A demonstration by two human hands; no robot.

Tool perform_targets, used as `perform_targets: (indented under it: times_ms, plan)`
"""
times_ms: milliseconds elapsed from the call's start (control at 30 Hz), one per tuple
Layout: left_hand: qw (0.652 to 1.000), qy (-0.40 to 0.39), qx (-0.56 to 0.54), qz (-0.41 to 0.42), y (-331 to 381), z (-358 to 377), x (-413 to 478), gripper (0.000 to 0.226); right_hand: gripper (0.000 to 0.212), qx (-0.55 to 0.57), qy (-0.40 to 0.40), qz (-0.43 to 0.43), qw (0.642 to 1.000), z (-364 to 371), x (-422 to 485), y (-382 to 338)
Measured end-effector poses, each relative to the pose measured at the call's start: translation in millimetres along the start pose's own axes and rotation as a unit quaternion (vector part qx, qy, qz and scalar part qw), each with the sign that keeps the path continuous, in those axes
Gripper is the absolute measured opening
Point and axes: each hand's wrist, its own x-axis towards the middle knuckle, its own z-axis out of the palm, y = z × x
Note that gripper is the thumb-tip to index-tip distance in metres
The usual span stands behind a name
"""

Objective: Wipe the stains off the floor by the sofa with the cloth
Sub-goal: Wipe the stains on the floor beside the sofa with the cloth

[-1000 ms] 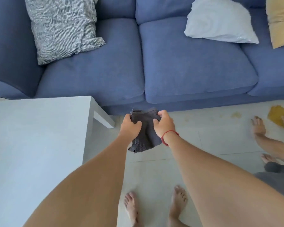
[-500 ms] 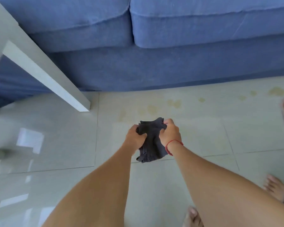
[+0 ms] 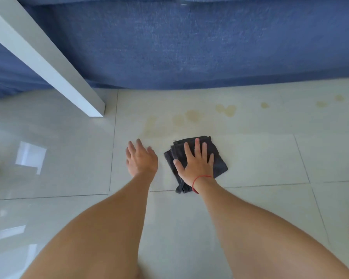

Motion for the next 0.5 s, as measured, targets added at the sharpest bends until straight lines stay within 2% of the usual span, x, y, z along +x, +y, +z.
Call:
perform_targets:
  times_ms: [133,233,367,500]
  plan:
    - [0.998,-0.007,0.056,-0.026,-29,8,22,0.066,0.075,-0.066,0.054,-0.038,0.996,24,6,21]
    - [0.999,-0.002,0.039,-0.029,-37,21,29,0.067,0.07,-0.086,0.101,-0.06,0.989,30,14,33]
    - [0.999,0.003,0.028,-0.038,-38,33,31,0.066,0.062,-0.078,0.172,-0.024,0.982,40,23,17]
    - [0.999,-0.002,0.034,-0.033,-40,32,34,0.065,0.061,-0.074,0.18,0.002,0.981,43,36,3]
